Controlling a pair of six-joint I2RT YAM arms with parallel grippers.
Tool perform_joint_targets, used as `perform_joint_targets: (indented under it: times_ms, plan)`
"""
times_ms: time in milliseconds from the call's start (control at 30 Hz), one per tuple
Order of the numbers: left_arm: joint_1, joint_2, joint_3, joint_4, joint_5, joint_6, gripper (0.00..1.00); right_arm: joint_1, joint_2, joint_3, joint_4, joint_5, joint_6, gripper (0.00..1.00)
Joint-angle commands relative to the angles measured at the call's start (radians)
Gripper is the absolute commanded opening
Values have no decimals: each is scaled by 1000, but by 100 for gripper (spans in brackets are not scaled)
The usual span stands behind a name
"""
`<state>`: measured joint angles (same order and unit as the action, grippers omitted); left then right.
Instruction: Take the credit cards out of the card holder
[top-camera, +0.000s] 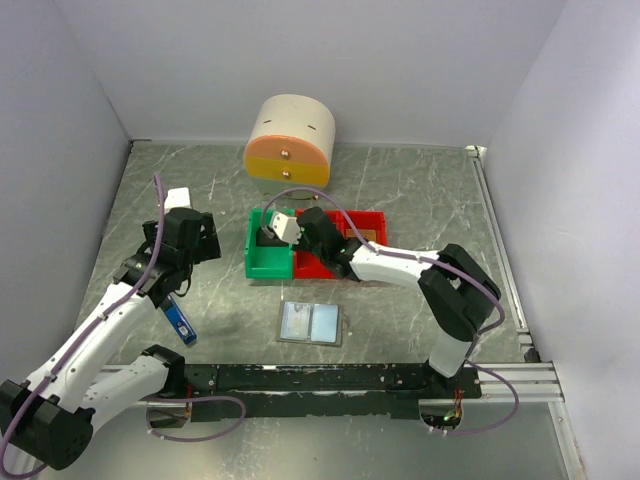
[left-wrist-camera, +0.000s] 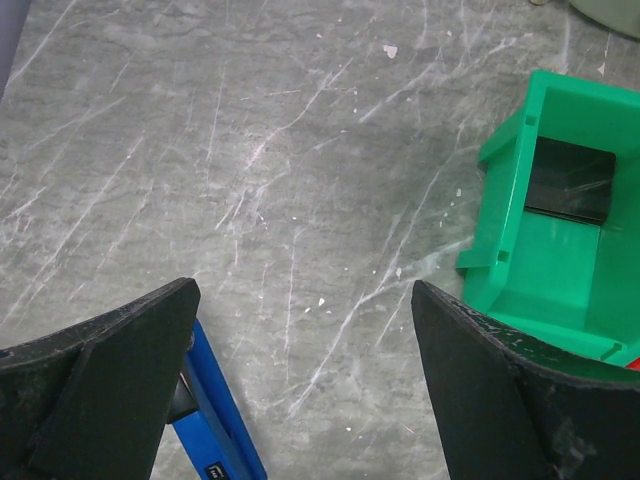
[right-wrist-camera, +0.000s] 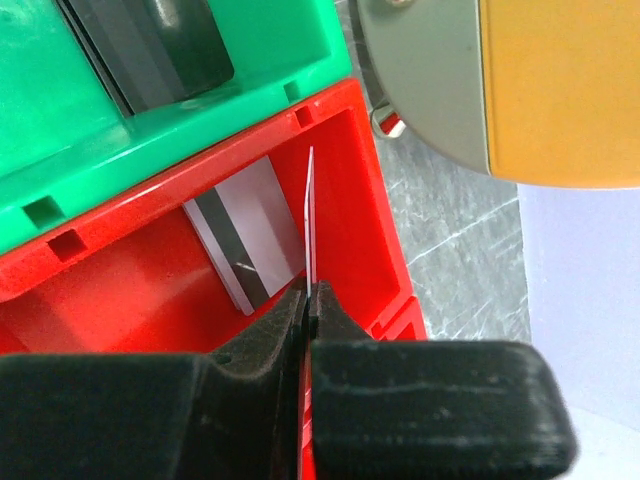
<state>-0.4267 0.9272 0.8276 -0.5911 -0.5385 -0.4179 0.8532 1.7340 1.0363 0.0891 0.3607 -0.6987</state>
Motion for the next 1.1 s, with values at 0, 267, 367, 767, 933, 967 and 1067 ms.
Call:
perform_joint_targets:
  times_ms: [0, 267, 367, 767, 933, 967, 1067]
  plan:
    - [8, -28, 18, -15, -39, -7, 100, -41, 21, 11, 4, -83, -16, 0]
    - [8, -64, 7, 1, -33, 4, 99, -71, 97, 38, 17, -116, -41, 0]
    - [8, -53, 12, -4, -35, 3, 100, -71, 140, 39, 42, -91, -56, 1]
    - [8, -70, 4, 4, -32, 10, 100, -72, 157, -2, 86, -117, -117, 19]
    - [8, -60, 6, 2, -29, 10, 99, -74, 148, -11, 73, -127, -113, 27]
    - [8, -58, 7, 2, -28, 10, 99, -75, 147, -14, 70, -124, -117, 30]
    - [8, -57, 6, 4, -22, 12, 100, -77, 138, -29, 78, -117, -128, 31]
